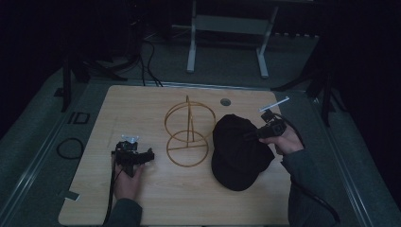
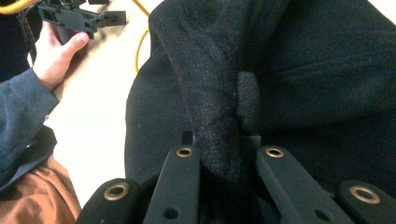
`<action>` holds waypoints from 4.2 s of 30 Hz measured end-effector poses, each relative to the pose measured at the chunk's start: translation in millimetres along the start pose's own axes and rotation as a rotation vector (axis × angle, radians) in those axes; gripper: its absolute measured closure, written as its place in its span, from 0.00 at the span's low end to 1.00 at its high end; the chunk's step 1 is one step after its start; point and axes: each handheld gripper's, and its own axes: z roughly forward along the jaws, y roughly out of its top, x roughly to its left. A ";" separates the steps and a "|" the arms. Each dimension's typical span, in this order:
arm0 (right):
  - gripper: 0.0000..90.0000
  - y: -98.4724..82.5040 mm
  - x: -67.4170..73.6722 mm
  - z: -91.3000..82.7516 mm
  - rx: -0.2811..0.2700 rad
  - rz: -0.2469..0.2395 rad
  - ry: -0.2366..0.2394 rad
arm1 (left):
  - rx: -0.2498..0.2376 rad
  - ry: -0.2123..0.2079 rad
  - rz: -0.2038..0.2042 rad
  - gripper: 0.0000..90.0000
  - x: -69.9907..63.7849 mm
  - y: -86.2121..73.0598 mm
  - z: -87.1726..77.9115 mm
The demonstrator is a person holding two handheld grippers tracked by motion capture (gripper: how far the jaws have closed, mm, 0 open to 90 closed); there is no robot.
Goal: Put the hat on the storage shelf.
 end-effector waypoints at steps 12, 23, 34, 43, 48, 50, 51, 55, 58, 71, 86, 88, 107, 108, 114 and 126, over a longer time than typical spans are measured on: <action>0.94 7.9 6.3 -19.8 -0.011 0.005 -0.005 | 0.000 0.000 0.001 0.01 0.0 0.0 0.0; 0.94 14.8 11.8 -35.0 -0.032 0.007 -0.012 | 0.001 0.000 0.001 0.01 0.0 0.1 -0.1; 0.94 20.0 16.4 -51.3 -0.065 0.007 -0.003 | 0.002 0.000 0.001 0.01 0.0 0.1 -0.1; 0.94 26.5 21.4 -67.6 -0.102 -0.007 0.010 | 0.005 0.000 0.003 0.01 0.2 0.2 -0.3; 0.94 30.8 25.9 -74.7 -0.103 -0.018 0.010 | 0.005 0.000 0.003 0.01 0.2 0.2 -0.3; 0.94 32.8 27.5 -76.8 -0.098 -0.023 0.011 | 0.005 0.000 0.003 0.01 0.2 0.2 -0.3; 0.94 33.8 28.3 -77.9 -0.096 -0.024 0.012 | 0.005 0.000 0.003 0.01 0.2 0.2 -0.3; 0.94 38.0 31.2 -82.1 -0.089 -0.032 0.013 | 0.004 0.000 0.002 0.01 0.1 0.2 -0.3; 0.94 41.0 33.7 -85.8 -0.085 -0.040 0.008 | 0.004 0.000 0.002 0.01 0.1 0.2 -0.3; 0.94 53.7 47.6 -102.8 -0.081 -0.078 -0.009 | 0.004 0.000 0.003 0.01 0.2 0.2 -0.3; 0.93 60.9 65.5 -124.7 -0.130 -0.115 0.005 | 0.003 0.001 0.003 0.01 0.2 0.1 -0.2; 0.93 63.3 68.7 -126.1 -0.132 -0.125 0.005 | 0.003 0.001 0.003 0.01 0.2 0.1 -0.1; 0.93 86.5 90.5 -112.0 -0.155 -0.174 0.059 | 0.002 0.001 0.002 0.01 0.1 0.1 -0.1; 0.93 87.9 91.8 -110.5 -0.154 -0.177 0.061 | 0.002 0.001 0.002 0.01 0.1 0.1 -0.1; 0.93 97.5 100.3 -103.1 -0.156 -0.196 0.080 | 0.002 0.000 0.002 0.01 0.1 0.1 -0.1; 0.93 120.3 113.7 -81.7 -0.153 -0.213 0.123 | 0.002 0.001 0.002 0.01 0.1 0.1 -0.1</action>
